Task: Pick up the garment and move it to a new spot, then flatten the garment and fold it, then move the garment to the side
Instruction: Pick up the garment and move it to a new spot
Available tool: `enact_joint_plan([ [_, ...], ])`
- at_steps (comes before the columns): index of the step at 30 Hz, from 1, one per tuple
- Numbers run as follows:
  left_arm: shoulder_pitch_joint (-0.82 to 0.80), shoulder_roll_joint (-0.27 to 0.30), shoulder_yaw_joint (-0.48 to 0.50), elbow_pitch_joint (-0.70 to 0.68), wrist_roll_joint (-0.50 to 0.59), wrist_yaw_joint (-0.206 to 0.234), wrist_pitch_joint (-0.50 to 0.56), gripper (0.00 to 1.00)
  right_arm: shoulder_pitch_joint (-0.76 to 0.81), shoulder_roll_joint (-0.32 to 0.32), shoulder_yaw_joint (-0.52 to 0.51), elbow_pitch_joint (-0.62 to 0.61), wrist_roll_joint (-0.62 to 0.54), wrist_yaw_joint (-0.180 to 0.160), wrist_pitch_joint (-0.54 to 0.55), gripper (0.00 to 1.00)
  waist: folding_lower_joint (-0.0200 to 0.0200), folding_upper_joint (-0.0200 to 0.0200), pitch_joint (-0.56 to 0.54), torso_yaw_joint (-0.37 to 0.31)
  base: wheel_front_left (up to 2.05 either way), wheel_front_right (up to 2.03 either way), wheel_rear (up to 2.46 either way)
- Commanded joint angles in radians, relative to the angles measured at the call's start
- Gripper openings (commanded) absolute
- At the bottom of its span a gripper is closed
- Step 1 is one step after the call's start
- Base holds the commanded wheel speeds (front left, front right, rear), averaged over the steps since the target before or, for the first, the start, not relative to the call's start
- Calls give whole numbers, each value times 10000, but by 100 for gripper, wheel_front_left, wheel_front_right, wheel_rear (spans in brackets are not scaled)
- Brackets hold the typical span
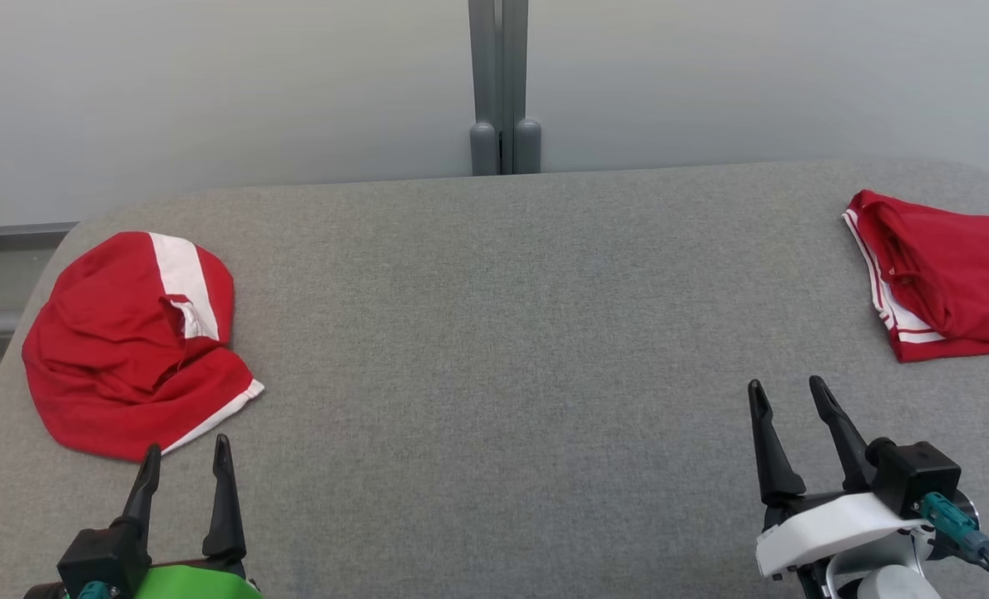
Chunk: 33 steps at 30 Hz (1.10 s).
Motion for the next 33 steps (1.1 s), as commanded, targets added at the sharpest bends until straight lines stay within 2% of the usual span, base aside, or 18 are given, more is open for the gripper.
enact_joint_plan([
  [1, -127, 18, 31, 22, 66, -36, 1, 100, 5, 18, -38, 47, -35, -17, -25, 100, 1, 0, -11, 0, 0, 0, 0],
  [21, -107, -14, 23, 84, 96, -98, 1, 100, 171, 77, -134, 208, -82, -17, -24, 100, 1, 0, -89, 97, 0, 0, 0],
  [33, -103, 87, 156, 86, 103, -28, 1, 100, 229, 114, -15, 226, -70, -17, -26, 100, 1, 0, -137, 882, 0, 0, 0],
])
